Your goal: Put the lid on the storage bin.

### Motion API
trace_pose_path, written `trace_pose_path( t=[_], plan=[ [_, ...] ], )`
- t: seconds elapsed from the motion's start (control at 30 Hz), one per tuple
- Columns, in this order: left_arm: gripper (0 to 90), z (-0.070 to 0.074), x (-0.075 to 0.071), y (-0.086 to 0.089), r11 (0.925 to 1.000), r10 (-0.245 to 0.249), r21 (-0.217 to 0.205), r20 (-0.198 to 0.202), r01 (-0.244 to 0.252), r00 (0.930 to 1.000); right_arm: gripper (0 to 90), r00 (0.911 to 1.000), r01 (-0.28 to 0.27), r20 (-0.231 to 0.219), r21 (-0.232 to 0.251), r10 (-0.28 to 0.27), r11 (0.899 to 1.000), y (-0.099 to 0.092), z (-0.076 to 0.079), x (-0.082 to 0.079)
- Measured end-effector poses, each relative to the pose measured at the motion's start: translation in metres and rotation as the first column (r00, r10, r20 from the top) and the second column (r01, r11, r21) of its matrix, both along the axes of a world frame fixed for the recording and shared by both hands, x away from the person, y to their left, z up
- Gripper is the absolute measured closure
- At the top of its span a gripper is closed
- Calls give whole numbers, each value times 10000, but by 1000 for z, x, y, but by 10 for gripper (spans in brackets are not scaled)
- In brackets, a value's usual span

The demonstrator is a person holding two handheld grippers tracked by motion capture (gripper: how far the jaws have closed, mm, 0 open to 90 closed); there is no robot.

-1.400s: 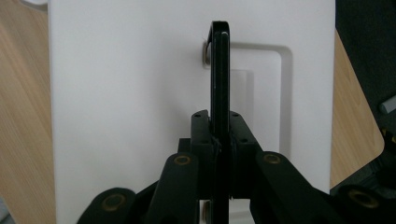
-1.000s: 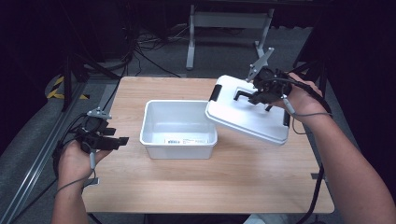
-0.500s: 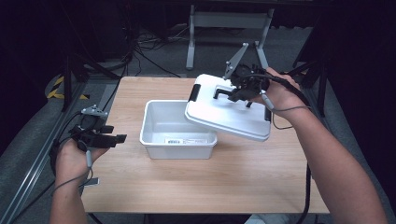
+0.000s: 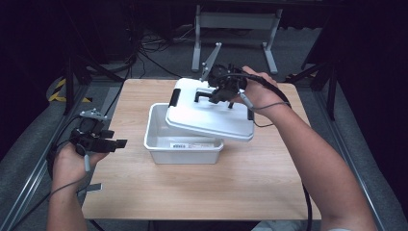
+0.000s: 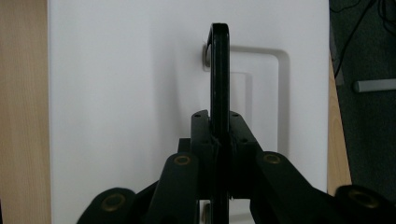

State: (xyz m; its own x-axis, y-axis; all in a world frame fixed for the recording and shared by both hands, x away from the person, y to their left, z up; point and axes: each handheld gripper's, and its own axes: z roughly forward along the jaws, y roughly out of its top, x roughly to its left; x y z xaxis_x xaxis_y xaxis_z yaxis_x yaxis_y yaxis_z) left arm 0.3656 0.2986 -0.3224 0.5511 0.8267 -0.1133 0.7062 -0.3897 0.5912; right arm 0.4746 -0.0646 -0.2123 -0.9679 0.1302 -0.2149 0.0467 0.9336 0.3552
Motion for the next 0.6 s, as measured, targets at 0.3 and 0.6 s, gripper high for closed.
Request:
trace_pose_path(
  t=[0.3,0.6],
  plan=[
    [371,1,7,-2,9997,-230,-89,-6,230,9997,839,9986,-537,-16,-54,537,9985,36,-5,0],
    [370,8,12,-3,9997,-243,-20,133,243,9996,839,9951,-962,-246,-332,954,9948,62,-25,9]
  ],
)
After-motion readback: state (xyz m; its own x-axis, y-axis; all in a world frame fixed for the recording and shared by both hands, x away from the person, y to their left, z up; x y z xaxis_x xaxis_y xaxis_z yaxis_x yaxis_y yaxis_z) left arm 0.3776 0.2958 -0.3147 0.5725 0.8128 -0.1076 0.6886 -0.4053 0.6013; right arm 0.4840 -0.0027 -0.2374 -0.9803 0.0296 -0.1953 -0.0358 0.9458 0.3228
